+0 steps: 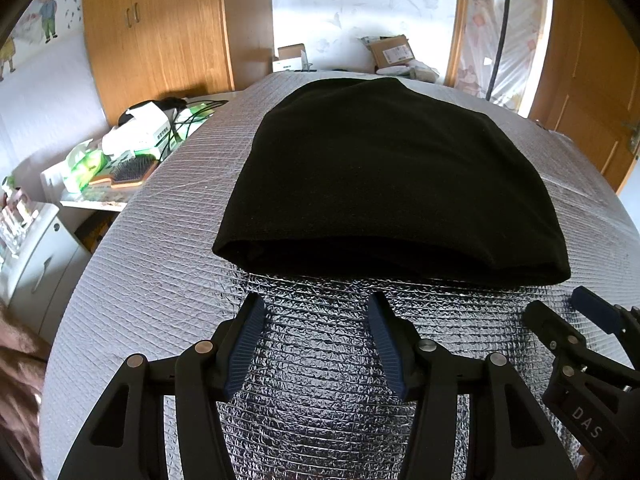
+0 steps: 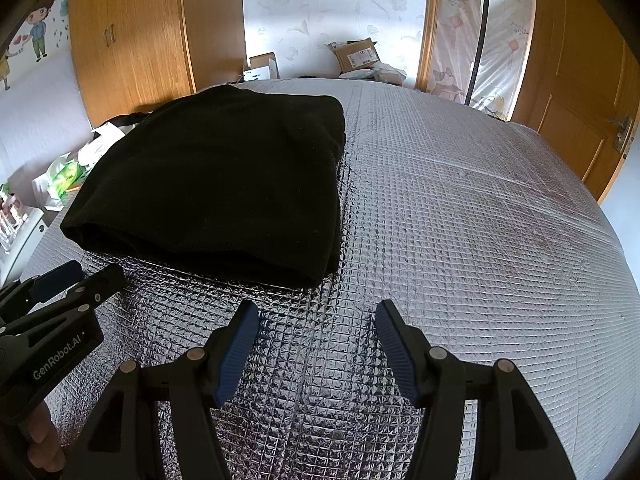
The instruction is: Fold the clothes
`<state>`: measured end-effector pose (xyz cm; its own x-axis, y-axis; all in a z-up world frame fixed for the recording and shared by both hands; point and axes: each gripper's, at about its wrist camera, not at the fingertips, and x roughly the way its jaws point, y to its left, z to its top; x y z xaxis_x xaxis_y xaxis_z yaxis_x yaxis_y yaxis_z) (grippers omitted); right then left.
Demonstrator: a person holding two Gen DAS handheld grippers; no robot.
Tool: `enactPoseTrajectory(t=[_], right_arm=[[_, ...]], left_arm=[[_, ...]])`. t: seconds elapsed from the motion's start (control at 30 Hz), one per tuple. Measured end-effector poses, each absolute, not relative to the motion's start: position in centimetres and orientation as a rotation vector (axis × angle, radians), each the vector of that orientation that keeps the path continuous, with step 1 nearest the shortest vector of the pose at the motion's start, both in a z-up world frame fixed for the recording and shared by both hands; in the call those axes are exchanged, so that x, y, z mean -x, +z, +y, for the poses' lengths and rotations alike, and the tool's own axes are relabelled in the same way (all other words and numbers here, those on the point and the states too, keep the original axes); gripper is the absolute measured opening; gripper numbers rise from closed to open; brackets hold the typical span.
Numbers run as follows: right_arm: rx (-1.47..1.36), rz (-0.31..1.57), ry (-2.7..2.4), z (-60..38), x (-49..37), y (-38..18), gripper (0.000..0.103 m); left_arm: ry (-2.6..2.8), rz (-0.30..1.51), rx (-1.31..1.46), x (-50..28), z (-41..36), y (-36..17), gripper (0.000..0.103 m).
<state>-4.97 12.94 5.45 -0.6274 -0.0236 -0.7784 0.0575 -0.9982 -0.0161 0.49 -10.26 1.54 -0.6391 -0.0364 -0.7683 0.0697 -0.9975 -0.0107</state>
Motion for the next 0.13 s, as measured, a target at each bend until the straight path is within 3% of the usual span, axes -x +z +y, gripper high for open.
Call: enactPoseTrajectory(t=[0.13], right_arm=[[-1.335, 0.061, -2.792, 13.15, 5.26, 5.38, 0.061]], left_arm=[[-2.791, 0.063, -1.307, -0.52, -10.26, 1.56, 0.056]])
